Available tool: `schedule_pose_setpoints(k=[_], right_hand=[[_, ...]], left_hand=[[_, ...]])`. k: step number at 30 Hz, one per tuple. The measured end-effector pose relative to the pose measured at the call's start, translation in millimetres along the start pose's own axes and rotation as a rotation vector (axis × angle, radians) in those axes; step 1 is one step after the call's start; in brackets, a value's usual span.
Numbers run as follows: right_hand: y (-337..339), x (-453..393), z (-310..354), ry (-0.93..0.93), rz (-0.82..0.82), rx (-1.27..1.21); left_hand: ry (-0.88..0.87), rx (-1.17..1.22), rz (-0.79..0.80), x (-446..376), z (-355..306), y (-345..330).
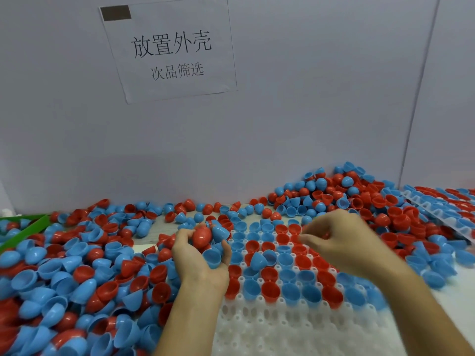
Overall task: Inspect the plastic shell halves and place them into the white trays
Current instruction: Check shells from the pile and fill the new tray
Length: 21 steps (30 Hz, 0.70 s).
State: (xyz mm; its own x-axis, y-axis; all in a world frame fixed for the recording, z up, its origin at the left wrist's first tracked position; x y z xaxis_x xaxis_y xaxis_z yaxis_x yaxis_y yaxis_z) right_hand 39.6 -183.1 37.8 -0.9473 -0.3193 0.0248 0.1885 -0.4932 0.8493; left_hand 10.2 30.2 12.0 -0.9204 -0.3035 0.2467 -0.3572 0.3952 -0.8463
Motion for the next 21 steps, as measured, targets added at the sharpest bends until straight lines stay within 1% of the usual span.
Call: schedule_pose_setpoints(k=[2, 3, 7, 9, 11, 16, 19, 21], right_hand=[[-29.4, -8.7, 27.5, 0.076, 0.035, -0.084], [-44.0, -12.5, 36.6, 0.082, 0.049, -0.069], [-80.0, -22.0, 48.0, 0.022, 0.059, 0.036], [-79.9, -24.7, 46.1, 0.045, 0.09, -0.021], [-66.7, -23.9, 40.3, 0.083, 0.089, -0.212], [-29.9, -19.1, 8.2, 0.072, -0.014, -0.823], [-24.4, -20.8, -1.6, 0.079, 0.008, -1.2], [-22.2, -20.7, -0.5, 0.105, 0.04, -1.366]], left_hand=[[0.0, -0.001, -0.002, 0.4, 0.0, 0.1], [0.002, -0.003, -0.001, 0.7, -0.2, 0.2], [0.005, -0.017, 0.003, 0.7, -1.1, 0.9], [0.003, -0.02, 0.0, -0.1, -1.2, 1.1], [0.004, -0.015, -0.005, -1.0, -1.7, 1.0], [0.006, -0.008, -0.012, -2.6, -1.3, 1.9], [0.003, -0.02, -0.018, -3.0, 0.2, 2.6], [0.005, -0.021, -0.001, -3.3, 1.2, 2.6]])
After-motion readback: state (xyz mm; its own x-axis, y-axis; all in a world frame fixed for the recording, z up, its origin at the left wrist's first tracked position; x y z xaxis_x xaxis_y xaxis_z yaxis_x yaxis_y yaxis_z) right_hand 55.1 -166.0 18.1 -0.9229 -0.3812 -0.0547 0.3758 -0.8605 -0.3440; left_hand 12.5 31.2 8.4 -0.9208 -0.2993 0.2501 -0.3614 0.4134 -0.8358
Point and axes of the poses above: each hand's wrist, its own x-axis away from the middle knuckle, its own y-axis out of the back of the hand, z = x × y, the point moved 1 cm from there along -x, towards the middle knuckle, and after that the axes turned 13 degrees about z, right-handed, at the moved point
